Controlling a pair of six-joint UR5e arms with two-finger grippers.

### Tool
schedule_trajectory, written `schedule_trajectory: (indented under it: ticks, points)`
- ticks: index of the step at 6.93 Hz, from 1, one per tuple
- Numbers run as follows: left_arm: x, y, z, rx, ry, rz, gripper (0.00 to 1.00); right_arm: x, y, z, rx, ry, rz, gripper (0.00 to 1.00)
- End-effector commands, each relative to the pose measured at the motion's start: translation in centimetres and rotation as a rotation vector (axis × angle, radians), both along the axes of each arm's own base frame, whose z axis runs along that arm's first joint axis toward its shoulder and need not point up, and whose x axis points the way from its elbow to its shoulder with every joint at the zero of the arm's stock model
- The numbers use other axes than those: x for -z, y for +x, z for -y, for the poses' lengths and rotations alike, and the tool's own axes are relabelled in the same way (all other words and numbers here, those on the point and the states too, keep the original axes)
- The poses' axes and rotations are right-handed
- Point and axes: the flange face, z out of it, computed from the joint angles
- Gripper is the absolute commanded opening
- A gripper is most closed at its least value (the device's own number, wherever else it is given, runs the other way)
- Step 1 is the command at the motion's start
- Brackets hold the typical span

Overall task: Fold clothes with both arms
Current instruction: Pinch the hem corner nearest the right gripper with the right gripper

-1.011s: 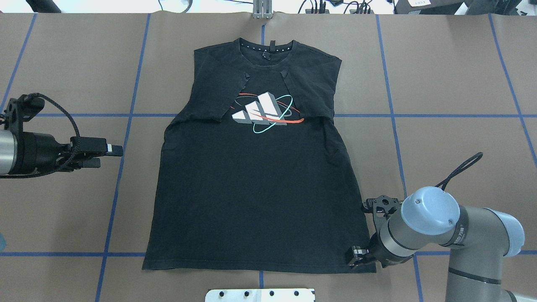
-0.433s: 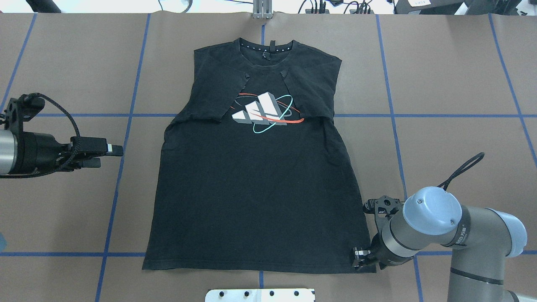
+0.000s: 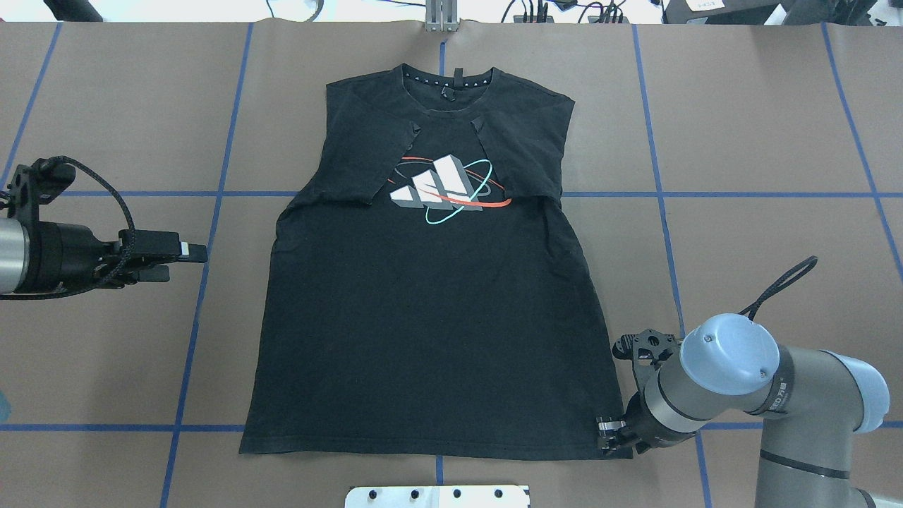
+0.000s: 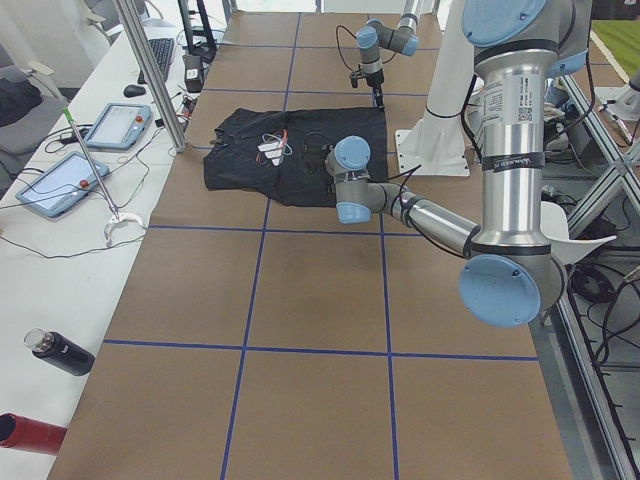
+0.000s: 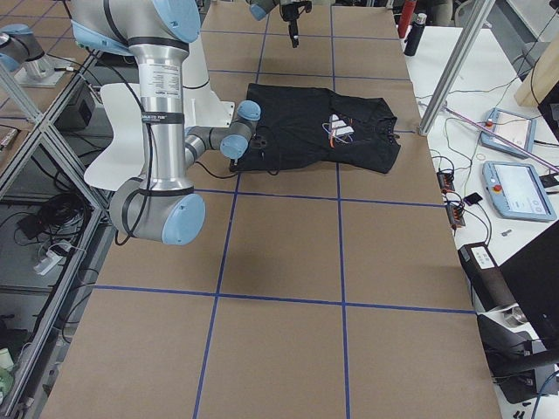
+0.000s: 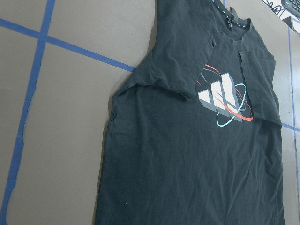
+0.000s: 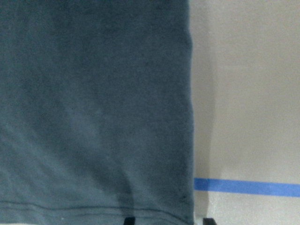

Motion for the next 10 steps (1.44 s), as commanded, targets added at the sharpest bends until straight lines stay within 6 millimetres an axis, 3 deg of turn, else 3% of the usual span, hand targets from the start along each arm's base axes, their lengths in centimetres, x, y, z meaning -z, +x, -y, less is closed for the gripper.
schedule_trajectory:
  ticks: [1,3,7,9,10]
  points:
    - [0.09,-0.02,-0.01,0.0,0.001,-0.001,1.0,-0.26,-0.02,0.02,-0.002,-0.002,-0.006,0.55]
    - [0.09,-0.02,-0.01,0.0,0.001,-0.001,1.0,-0.64,0.1,-0.01,-0.002,-0.004,-0.014,0.55]
    - [0.23,0.03,0.03,0.0,0.003,-0.004,1.0,-1.08,-0.03,-0.07,0.001,-0.008,-0.022,0.41]
    - [0.16,0.06,0.05,0.0,0.002,-0.003,1.0,-0.95,-0.18,-0.06,-0.002,-0.006,-0.025,0.0]
    - [0.16,0.06,0.05,0.0,0.002,-0.003,1.0,-1.05,-0.08,-0.09,-0.006,-0.011,-0.03,0.0]
